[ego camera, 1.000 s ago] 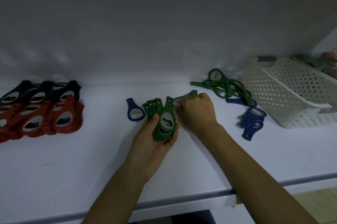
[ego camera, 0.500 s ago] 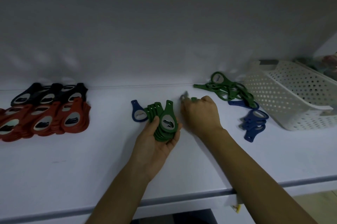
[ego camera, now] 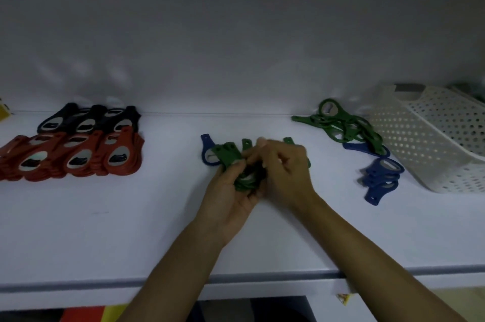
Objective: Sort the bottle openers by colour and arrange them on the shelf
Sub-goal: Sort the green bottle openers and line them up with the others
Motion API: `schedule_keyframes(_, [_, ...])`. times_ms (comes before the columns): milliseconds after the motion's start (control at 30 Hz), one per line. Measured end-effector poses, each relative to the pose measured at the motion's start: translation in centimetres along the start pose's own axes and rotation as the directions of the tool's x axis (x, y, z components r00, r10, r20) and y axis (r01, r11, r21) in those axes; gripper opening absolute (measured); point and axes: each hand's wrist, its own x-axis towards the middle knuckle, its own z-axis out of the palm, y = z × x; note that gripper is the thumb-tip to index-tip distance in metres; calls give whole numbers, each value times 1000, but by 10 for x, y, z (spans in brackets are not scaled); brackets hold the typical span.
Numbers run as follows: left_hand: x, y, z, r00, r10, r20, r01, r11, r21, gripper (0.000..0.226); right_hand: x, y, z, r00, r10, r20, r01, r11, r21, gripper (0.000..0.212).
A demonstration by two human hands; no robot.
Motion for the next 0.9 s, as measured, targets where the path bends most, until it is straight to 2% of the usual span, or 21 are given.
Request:
schedule_keyframes(67, [3,-3,0,1000,20,-12,-20,999,26,34,4,3,-5,979,134,-156,-136,991,-5,32])
schedule_keyframes(100, [4,-5,0,999,51,-13,-50,996,69,34,6,3,-8,962,213,-170,-216,976,0,33])
schedule_keyframes(133, [4,-8,0,995,103,0,-102,985,140,36,7,4,-11,951,286,-115,-287,958,8,36])
schedule_keyframes(167, [4,-11,1,986,165,32,-168,955,243,37,7,6,-14,942,335,4,-335,942,24,37])
schedule_keyframes(233, [4,-18,2,953,276,126,-300,798,522,39,5,6,-12,900,358,247,-389,917,87,27])
schedule_keyframes(267, [3,-22,2,932,325,160,-347,675,651,38,4,4,-10,888,349,300,-398,910,120,25])
schedule_keyframes(333, [4,-26,-1,890,408,202,-392,463,795,37,2,-2,-8,916,292,274,-341,929,148,38])
schedule_keyframes(400, [4,-28,-2,866,451,218,-407,380,831,40,1,-8,-6,951,220,218,-259,951,168,49])
schedule_keyframes(467, [3,-29,-2,847,486,217,-415,349,840,42,0,-9,-4,959,216,183,-251,947,198,52])
schedule_keyframes(600, [4,-29,0,792,567,227,-430,254,866,38,0,-11,0,956,253,148,-283,928,243,22])
schedule_keyframes(800, [4,-30,-1,802,555,220,-395,216,893,36,3,-8,-7,885,310,348,-404,883,239,19])
schedule_keyframes(867, [3,-30,0,801,548,240,-388,171,906,32,3,-8,-7,870,342,356,-430,879,206,37])
schedule_keyframes(900, [3,-30,1,804,542,244,-378,151,913,32,2,-10,-7,866,355,352,-445,868,219,38])
